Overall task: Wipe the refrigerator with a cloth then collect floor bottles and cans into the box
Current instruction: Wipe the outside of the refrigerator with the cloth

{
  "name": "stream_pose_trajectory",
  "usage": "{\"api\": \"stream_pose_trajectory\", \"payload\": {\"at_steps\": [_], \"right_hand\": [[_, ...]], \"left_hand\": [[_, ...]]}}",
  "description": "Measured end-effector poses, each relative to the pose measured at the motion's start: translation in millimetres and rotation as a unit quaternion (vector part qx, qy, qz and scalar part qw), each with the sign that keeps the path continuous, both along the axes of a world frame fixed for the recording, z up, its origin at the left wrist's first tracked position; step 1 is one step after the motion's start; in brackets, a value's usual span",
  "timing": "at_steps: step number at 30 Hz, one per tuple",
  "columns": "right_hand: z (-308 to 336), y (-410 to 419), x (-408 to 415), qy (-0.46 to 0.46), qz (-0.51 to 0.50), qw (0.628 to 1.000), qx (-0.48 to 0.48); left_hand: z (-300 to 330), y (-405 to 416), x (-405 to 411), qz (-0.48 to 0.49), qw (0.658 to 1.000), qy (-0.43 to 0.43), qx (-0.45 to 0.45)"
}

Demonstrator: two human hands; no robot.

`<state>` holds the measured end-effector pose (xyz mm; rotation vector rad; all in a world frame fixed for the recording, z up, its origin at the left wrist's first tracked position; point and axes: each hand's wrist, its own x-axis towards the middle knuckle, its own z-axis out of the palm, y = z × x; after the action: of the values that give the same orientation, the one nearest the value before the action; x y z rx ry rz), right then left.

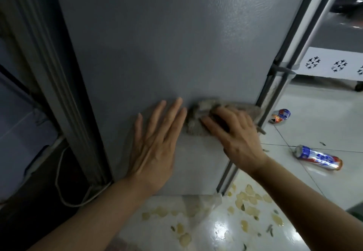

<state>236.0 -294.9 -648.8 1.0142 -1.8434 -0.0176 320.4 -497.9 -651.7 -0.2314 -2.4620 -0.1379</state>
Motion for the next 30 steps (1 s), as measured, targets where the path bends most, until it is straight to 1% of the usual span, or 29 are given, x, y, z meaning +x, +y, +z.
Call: {"api": "stream_pose_trajectory", "payload": {"at_steps": [3,5,6,7,9,10,12,14,17,18,19,21,23,25,27,30], "right_hand": [[33,1,-15,0.031,-0.011,0.992,-0.120],[20,1,-17,0.034,-0.014,0.986,-0.164],[2,3,-14,0.026,-0.020,0.987,-0.160],[-18,7,-9,0.010,-0.030,0.990,-0.135],[-51,22,5,-0.026,-0.045,0.998,-0.040],[-58,29,8,-0.039,-0.046,0.998,0.002],[-53,39,8,-0.051,-0.044,0.997,0.027],[-33,41,7,-0.053,-0.055,0.997,-0.014],[10,39,5,-0.040,-0.098,0.985,-0.135],[25,38,4,-0.028,-0.098,0.980,-0.169],[37,37,2,-0.018,-0.088,0.974,-0.209],[49,34,-2,-0.033,-0.049,0.951,-0.304],[41,33,-8,-0.055,-0.028,0.929,-0.366],[20,33,-12,-0.020,-0.057,0.931,-0.359],[-6,37,-16,0.023,-0.063,0.946,-0.318],[-52,41,-15,0.000,-0.063,0.954,-0.294]], "left_hand": [[3,13,-9,0.001,1.000,0.001,-0.001],[1,15,-12,0.016,1.000,-0.008,-0.005],[-1,15,-12,0.023,1.000,-0.011,-0.009],[-2,15,-12,0.029,0.999,-0.013,-0.012],[-3,18,-11,0.038,0.999,-0.009,-0.017],[-2,20,-11,0.041,0.999,-0.006,-0.019],[0,27,-10,0.046,0.999,-0.006,-0.015],[2,34,-10,0.038,0.999,-0.007,-0.024],[8,46,-15,-0.004,0.998,0.007,-0.061],[11,50,-18,-0.017,0.997,0.011,-0.069],[13,54,-22,-0.025,0.997,0.015,-0.073],[15,59,-28,-0.030,0.997,0.017,-0.075],[11,60,-33,-0.025,0.996,0.018,-0.087],[4,56,-37,-0.021,0.994,0.029,-0.103],[-5,54,-40,-0.016,0.993,0.038,-0.109],[-25,55,-39,-0.017,0.993,0.036,-0.111]]}}
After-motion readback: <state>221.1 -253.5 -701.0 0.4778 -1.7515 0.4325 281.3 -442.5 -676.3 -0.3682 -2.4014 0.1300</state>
